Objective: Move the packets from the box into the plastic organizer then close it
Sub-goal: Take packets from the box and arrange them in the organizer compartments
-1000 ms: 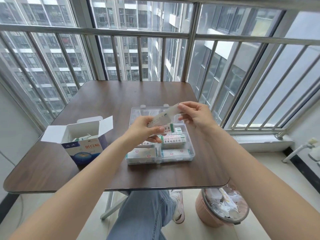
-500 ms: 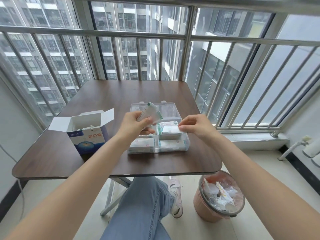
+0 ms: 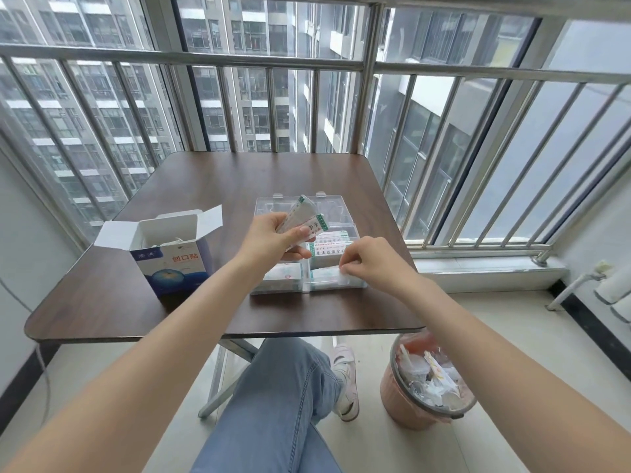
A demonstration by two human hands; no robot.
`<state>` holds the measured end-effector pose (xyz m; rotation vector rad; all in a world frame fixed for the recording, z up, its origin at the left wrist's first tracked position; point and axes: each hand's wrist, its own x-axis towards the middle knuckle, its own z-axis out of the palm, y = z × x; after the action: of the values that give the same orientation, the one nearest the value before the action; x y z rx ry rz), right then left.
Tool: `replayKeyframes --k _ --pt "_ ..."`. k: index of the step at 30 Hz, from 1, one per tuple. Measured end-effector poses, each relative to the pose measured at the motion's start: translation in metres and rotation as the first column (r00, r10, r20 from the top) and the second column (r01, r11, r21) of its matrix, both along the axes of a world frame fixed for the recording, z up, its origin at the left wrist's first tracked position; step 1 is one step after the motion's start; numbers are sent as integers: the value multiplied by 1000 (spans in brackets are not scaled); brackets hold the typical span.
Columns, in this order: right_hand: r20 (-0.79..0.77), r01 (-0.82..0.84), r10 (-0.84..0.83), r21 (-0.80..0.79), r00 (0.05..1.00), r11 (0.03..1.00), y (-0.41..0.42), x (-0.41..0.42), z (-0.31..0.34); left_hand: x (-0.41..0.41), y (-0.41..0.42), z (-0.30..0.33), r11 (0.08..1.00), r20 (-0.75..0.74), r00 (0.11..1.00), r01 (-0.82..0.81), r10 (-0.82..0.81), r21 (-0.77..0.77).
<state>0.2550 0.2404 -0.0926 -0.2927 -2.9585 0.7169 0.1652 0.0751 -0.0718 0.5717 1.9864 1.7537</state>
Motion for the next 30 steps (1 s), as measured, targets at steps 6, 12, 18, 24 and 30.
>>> replayKeyframes --k 6,12,18,24,30 --pt "-18 -21 24 140 1000 990 -6 4 -6 4 1 1 1000 -1 1000 18 -18 5" --pt "31 -15 9 182 999 983 -9 6 -5 9 2 3 999 -17 999 35 -35 -4" --pt "35 7 -12 144 999 990 -12 7 1 12 -1 5 999 -24 999 39 -39 11" --pt "32 14 -22 225 999 974 -14 8 -3 12 -1 6 999 -27 999 33 -33 9" --pt "49 -18 2 328 999 944 -20 10 -3 11 1 4 999 -20 999 32 -32 16"
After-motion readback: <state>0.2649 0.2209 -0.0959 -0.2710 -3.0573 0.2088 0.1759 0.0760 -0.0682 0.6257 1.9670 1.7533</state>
